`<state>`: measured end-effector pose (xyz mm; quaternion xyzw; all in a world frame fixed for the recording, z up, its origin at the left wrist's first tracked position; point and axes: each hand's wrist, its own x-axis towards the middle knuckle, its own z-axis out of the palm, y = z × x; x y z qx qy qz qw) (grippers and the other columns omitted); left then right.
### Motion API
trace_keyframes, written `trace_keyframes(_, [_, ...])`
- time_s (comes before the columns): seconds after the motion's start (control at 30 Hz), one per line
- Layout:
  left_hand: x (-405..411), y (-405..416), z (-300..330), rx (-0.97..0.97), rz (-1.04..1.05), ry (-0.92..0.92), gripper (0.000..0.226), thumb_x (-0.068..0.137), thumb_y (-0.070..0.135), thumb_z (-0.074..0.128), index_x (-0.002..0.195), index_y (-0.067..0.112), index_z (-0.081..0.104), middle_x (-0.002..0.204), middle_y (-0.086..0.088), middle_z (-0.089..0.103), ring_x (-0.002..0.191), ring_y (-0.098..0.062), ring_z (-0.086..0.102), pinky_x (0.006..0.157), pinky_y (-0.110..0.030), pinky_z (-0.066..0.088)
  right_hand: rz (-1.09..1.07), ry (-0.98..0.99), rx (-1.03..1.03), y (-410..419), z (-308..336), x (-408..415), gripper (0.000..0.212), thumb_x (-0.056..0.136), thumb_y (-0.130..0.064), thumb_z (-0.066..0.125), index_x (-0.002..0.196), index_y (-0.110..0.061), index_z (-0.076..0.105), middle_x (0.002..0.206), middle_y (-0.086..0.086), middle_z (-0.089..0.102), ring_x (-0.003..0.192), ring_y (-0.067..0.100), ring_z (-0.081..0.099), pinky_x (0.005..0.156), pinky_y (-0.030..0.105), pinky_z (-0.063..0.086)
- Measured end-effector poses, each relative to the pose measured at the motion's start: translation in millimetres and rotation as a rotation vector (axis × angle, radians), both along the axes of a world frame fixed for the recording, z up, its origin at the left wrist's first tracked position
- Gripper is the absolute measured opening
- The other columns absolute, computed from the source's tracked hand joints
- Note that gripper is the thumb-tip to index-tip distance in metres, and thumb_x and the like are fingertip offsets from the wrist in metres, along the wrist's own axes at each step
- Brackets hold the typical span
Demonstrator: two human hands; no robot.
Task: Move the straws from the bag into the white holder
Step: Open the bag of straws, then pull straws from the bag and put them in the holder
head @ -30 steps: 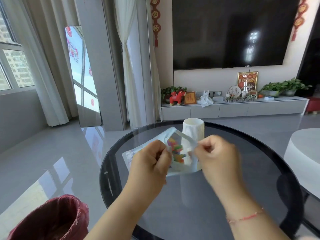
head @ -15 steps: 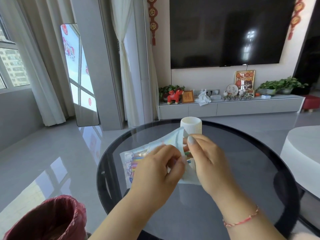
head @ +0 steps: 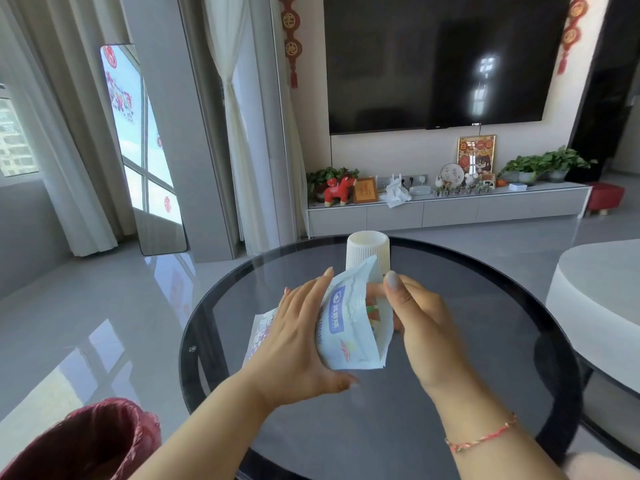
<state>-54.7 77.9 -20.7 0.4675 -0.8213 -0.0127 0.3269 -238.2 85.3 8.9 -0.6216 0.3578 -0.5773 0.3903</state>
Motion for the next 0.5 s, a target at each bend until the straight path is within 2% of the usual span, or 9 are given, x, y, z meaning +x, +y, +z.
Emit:
trace_keyframes(0.07, [4.4,-3.0,3.3,0.049,-0.064,-0.02,0.127,0.055,0.063,0.082,0.143,0.052,-0.009,0.143,0.027,0.019,0.135,0.007,0.013,0.114,-0.022,-0.004,0.011,-0.034,0.016,-2.8,-2.5,-5.4,0.061,0.077,-0.069,0.044,0.086,-0.017,0.075,0.09,-0.001,0.076,0.087,0.018,0.071,0.082,0.04,0.054])
trace_keyframes(0.13, [5.4,-7.5,7.3,0.074,-0.087,-0.065,0.123,0.055,0.061,0.082,0.145,0.049,0.0,0.139,0.016,0.029,0.133,-0.004,0.023,0.118,-0.035,0.01,0.027,-0.086,0.047,-7.5,-5.4,-11.0,0.074,0.069,-0.08,0.047,0.082,-0.013,0.076,0.088,0.003,0.076,0.085,0.022,0.071,0.081,0.042,0.055])
trace_keyframes(0.2, [4.2,-11.3,9.1,0.108,-0.096,-0.096,0.121,0.054,0.059,0.083,0.147,0.045,0.006,0.134,0.01,0.032,0.128,-0.012,0.03,0.114,-0.045,0.025,0.027,-0.105,0.096,-12.5,-8.5,-14.7,0.081,0.06,-0.087,0.046,0.077,-0.014,0.077,0.086,0.005,0.076,0.083,0.023,0.072,0.078,0.04,0.055])
trace_keyframes(0.3, [3.4,-13.5,7.6,0.148,-0.093,-0.136,0.123,0.052,0.056,0.083,0.146,0.048,0.003,0.128,0.01,0.032,0.121,-0.011,0.035,0.108,-0.031,0.034,0.02,-0.111,0.144,-17.5,-11.0,-21.4,0.078,0.069,-0.083,0.04,0.075,-0.015,0.078,0.085,0.006,0.076,0.082,0.021,0.071,0.074,0.035,0.052])
trace_keyframes(0.4, [1.9,-12.3,0.2,0.116,-0.048,-0.208,0.122,0.054,0.058,0.078,0.144,0.052,-0.003,0.128,0.011,0.035,0.117,-0.008,0.037,0.101,-0.018,0.029,-0.028,-0.04,0.2,-21.5,-13.1,-26.0,0.069,0.085,-0.067,0.031,0.078,-0.017,0.078,0.086,0.0,0.076,0.084,0.01,0.071,0.077,0.026,0.051])
trace_keyframes(0.47, [-0.2,-11.9,-7.5,0.067,0.0,-0.248,0.118,0.055,0.06,0.073,0.143,0.054,-0.005,0.122,0.012,0.042,0.11,-0.009,0.04,0.097,-0.017,0.03,-0.143,0.092,0.145,-22.1,-15.6,-23.1,0.057,0.089,-0.063,0.034,0.08,-0.022,0.073,0.091,-0.011,0.07,0.086,-0.002,0.065,0.073,0.01,0.046])
trace_keyframes(0.5, [-1.0,-12.6,-11.3,0.04,0.025,-0.259,0.116,0.056,0.059,0.072,0.144,0.054,-0.003,0.116,0.012,0.046,0.104,-0.011,0.043,0.094,-0.019,0.034,-0.206,0.153,0.078,-22.0,-17.9,-21.3,0.048,0.087,-0.062,0.039,0.078,-0.025,0.069,0.095,-0.014,0.065,0.09,-0.002,0.062,0.074,0.009,0.043])
